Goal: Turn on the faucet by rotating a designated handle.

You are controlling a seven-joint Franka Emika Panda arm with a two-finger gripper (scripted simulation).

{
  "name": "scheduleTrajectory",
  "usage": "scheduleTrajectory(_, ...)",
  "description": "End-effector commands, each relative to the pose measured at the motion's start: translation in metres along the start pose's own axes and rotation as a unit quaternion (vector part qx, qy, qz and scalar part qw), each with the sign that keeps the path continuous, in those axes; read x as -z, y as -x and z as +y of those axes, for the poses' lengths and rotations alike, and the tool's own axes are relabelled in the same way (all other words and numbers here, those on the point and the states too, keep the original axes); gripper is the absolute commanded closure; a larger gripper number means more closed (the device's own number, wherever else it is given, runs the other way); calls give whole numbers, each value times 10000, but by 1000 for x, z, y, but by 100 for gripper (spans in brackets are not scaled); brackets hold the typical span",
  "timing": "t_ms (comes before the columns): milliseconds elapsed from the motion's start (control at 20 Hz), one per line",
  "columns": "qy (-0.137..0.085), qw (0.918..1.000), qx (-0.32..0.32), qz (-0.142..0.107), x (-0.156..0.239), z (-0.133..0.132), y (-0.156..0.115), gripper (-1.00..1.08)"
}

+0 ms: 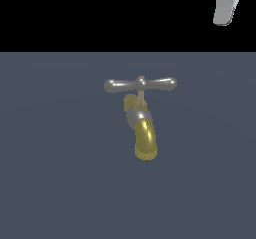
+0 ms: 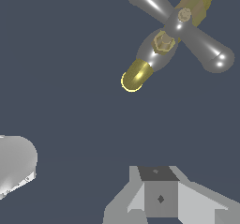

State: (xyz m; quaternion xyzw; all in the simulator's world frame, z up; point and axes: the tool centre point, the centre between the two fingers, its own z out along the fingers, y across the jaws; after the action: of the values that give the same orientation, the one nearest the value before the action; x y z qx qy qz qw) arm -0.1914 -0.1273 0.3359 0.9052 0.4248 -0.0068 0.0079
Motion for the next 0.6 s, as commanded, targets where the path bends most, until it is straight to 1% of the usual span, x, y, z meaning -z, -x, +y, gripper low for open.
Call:
scheduleTrajectory(0,6,9996,293,2,-10,9,-1,108)
scheduleTrajectory(250,13,9964,848,8,-29,27,-6,108)
scheduleTrajectory(550,20,9889,1483,15,-50,47,-14,108)
